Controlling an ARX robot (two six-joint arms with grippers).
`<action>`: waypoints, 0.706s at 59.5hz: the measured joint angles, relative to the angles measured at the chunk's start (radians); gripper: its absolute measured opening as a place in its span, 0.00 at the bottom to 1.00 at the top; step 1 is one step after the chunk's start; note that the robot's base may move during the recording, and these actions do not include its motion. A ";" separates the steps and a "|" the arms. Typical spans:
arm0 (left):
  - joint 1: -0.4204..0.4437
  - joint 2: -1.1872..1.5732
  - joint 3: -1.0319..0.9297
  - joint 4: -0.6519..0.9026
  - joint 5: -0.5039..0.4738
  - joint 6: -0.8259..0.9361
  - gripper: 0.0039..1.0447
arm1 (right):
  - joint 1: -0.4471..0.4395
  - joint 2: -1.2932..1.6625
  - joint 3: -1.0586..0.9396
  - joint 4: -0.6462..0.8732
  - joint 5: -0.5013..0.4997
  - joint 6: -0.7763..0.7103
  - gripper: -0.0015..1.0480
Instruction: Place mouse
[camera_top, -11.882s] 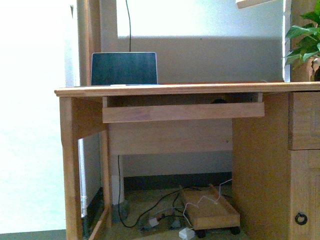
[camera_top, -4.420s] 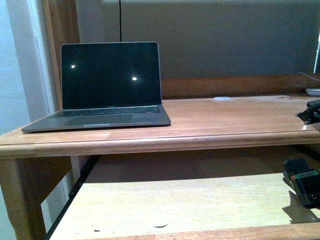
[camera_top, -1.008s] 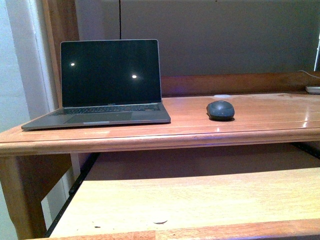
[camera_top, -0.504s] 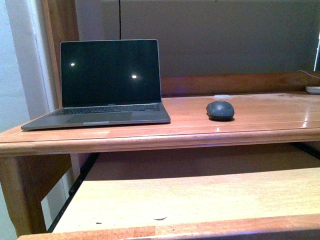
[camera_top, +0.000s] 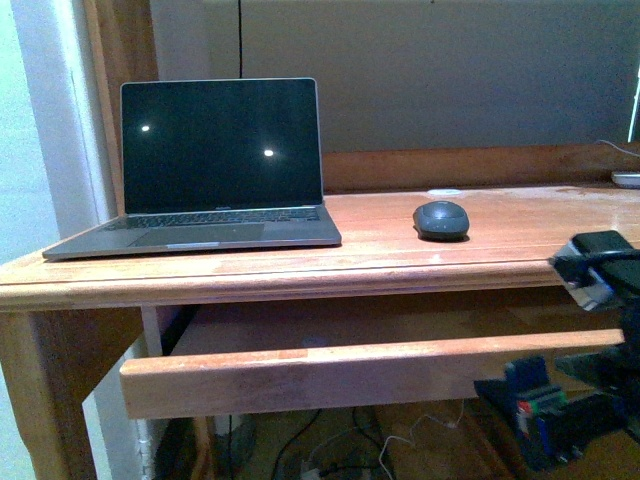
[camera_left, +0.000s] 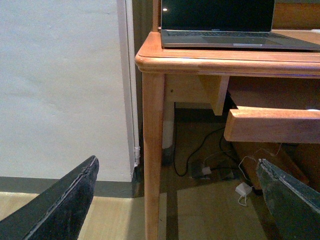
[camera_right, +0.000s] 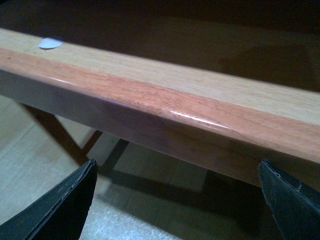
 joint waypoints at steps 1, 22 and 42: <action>0.000 0.000 0.000 0.000 0.000 0.000 0.93 | 0.007 0.018 0.021 0.000 0.018 0.005 0.93; 0.000 0.000 0.000 0.000 0.000 0.000 0.93 | 0.075 0.150 0.217 -0.074 0.250 0.072 0.93; 0.000 0.000 0.000 0.000 0.000 0.000 0.93 | 0.019 -0.101 0.082 -0.134 0.231 0.148 0.93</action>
